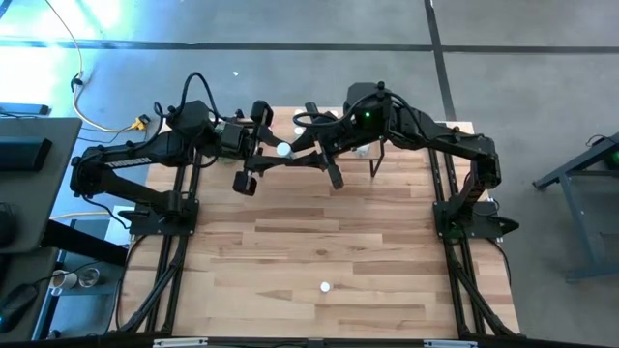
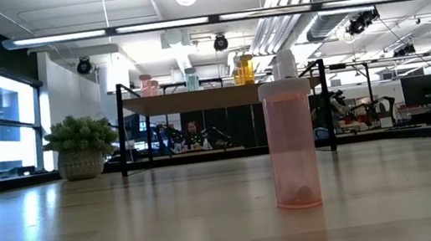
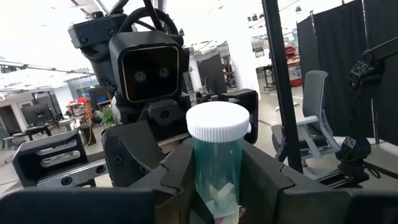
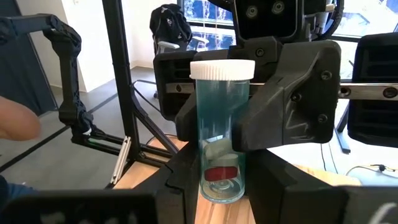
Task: Pick and place medicine bottles onto shelf by color
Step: Put the blue pill bottle on the shelf aligned with the other blue pill bottles
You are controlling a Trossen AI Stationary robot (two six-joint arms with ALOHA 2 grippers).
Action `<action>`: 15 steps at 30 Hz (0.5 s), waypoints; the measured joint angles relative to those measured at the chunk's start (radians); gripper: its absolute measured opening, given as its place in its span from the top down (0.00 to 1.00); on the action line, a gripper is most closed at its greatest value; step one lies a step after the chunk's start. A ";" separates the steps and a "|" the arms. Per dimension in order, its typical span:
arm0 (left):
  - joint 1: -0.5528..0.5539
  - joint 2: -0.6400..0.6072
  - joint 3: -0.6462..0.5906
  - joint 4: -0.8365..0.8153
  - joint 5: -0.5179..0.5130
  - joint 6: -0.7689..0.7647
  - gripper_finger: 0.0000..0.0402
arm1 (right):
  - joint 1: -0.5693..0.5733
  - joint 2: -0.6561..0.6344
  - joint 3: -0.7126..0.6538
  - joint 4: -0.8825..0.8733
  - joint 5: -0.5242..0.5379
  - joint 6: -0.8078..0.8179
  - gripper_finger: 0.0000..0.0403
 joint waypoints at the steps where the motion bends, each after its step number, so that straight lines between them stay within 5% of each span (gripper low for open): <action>1: 0.000 0.000 0.000 0.000 0.000 0.000 0.77 | 0.000 0.000 0.000 0.000 0.006 0.000 0.77; 7: 0.001 0.000 0.000 -0.001 -0.004 0.001 0.77 | 0.001 -0.001 0.000 -0.005 0.043 -0.012 0.74; 15: 0.001 0.002 0.000 -0.039 -0.110 0.071 0.77 | -0.007 -0.006 0.000 -0.061 0.115 -0.024 0.57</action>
